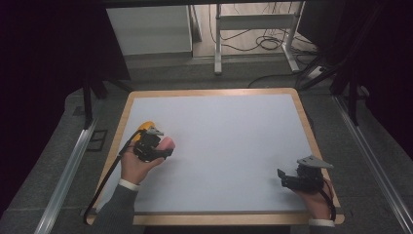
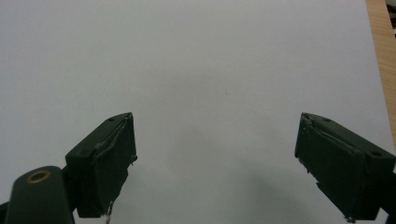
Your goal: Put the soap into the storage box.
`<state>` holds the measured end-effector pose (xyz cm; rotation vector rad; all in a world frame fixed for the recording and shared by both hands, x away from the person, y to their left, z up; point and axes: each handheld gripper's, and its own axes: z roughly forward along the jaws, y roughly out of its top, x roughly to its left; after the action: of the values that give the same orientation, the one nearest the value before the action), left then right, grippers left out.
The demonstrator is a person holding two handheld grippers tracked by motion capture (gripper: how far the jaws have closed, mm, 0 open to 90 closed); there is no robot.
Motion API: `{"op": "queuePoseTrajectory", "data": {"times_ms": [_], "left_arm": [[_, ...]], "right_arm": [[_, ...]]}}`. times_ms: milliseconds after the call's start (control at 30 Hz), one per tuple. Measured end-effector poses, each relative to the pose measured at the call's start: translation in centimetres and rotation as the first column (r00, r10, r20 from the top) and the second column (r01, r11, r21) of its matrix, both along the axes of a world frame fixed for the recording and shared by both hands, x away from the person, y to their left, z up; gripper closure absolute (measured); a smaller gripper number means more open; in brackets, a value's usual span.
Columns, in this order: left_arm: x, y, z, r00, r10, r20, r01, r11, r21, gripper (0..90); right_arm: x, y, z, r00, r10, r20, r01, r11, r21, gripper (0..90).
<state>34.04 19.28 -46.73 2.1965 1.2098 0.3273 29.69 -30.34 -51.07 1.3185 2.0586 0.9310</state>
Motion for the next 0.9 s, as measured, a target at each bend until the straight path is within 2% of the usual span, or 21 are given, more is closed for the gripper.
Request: {"op": "queuePoseTrajectory", "data": {"times_ms": [367, 500, 900], "left_arm": [[0.2, 1.7, 0.4, 0.9992, 0.038, 0.013, -0.038, 0.9993, -0.005, 59.7], [0.1, 2.3, 0.7, 0.9988, 0.046, 0.018, -0.046, 0.9985, -0.029, 59.7], [0.7, 3.8, 1.0, 0.9956, 0.091, 0.023, -0.09, 0.9955, -0.028, 59.7]], "right_arm": [[0.0, 0.0, 0.0, 1.0, -0.002, 0.0, 0.002, 1.0, 0.001, 12.2], [0.0, 0.0, 0.0, 1.0, -0.002, -0.001, 0.002, 1.0, 0.001, 12.2], [0.0, 0.1, 0.0, 1.0, 0.0, -0.003, 0.0, 1.0, -0.004, 12.2]]}}
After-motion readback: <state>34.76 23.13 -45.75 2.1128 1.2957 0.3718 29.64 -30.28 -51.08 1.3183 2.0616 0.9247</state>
